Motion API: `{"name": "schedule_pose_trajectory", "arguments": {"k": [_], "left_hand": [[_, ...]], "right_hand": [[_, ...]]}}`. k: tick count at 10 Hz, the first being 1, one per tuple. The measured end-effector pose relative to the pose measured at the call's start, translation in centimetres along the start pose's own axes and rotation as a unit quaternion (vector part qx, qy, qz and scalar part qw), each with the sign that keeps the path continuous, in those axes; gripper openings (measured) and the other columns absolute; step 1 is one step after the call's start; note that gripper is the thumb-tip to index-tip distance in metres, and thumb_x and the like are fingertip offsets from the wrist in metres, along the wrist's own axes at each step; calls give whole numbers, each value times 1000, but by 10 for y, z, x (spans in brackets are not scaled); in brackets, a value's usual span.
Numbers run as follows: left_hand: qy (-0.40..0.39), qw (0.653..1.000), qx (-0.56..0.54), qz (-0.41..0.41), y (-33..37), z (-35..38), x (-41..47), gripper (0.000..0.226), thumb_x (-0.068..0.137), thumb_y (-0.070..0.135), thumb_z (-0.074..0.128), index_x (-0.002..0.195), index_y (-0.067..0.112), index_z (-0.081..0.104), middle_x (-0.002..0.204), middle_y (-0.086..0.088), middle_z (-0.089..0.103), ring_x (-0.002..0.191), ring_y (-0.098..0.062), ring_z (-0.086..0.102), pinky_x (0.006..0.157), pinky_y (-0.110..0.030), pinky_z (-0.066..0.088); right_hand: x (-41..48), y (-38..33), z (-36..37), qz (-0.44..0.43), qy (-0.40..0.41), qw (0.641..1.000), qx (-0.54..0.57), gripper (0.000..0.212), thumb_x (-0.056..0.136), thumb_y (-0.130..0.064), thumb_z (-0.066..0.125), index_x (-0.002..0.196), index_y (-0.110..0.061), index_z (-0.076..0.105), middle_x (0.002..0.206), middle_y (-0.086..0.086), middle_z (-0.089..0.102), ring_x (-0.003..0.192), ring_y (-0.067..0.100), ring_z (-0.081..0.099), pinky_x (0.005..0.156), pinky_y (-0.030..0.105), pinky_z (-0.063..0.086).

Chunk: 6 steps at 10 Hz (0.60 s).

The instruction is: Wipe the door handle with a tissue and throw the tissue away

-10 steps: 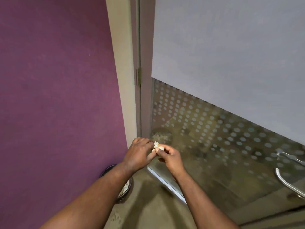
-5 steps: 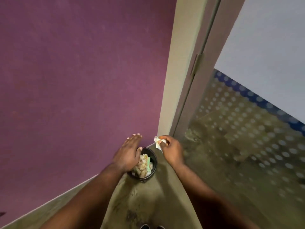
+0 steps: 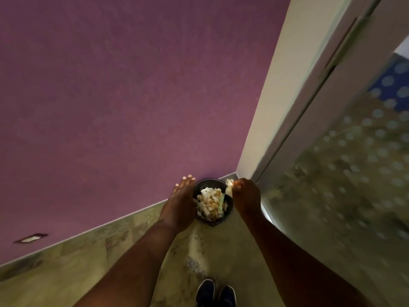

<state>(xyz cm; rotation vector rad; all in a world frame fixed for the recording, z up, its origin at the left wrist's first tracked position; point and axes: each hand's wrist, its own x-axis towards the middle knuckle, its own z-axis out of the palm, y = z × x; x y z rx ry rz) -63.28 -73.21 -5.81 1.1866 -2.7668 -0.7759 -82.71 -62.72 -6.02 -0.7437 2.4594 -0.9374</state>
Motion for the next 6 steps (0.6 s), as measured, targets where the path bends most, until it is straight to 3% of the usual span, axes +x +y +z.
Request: {"name": "schedule_pose_trajectory", "arguments": {"k": [1,2,3,4,5,6], "left_hand": [[0,1000,18,0,-5,13,7,71,103,13,44,164,13,9,173,-4,6,159,-19,3,129,-31,3],[-8,999,39,12,-12,22,13,69,106,20,41,164,13,5,173,-5,2,160,-19,0,129,-30,0],[-13,999,40,5,-15,25,15,69,106,22,41,164,14,5,173,-4,1,160,-18,-1,129,-31,1],[-11,999,42,1,-11,28,17,72,106,22,42,165,17,2,173,-1,-1,159,-16,-3,129,-29,1],[-5,999,43,6,0,21,19,74,105,20,43,165,19,-1,173,2,-3,159,-14,-4,127,-29,0],[1,998,42,35,13,12,21,74,103,13,45,164,15,3,173,-3,4,159,-19,1,130,-36,8]], "right_hand": [[16,9,17,28,-28,999,-7,24,88,-5,53,101,-7,73,105,15,72,101,32,65,81,31,45],[22,18,26,20,-26,999,-25,29,87,0,49,98,-9,74,102,15,73,96,33,66,70,26,35],[17,28,27,15,-25,999,-41,26,90,-2,48,100,-7,72,105,17,70,100,32,62,72,26,31],[11,36,20,41,-13,999,-13,24,93,-6,50,105,-10,71,106,14,68,99,28,60,73,25,31],[6,31,5,50,-18,999,8,21,96,-10,48,92,-16,68,93,8,66,87,24,58,66,24,36],[2,26,-6,26,-6,1000,4,25,93,-5,49,90,-15,72,91,8,70,87,25,64,67,20,40]]}}
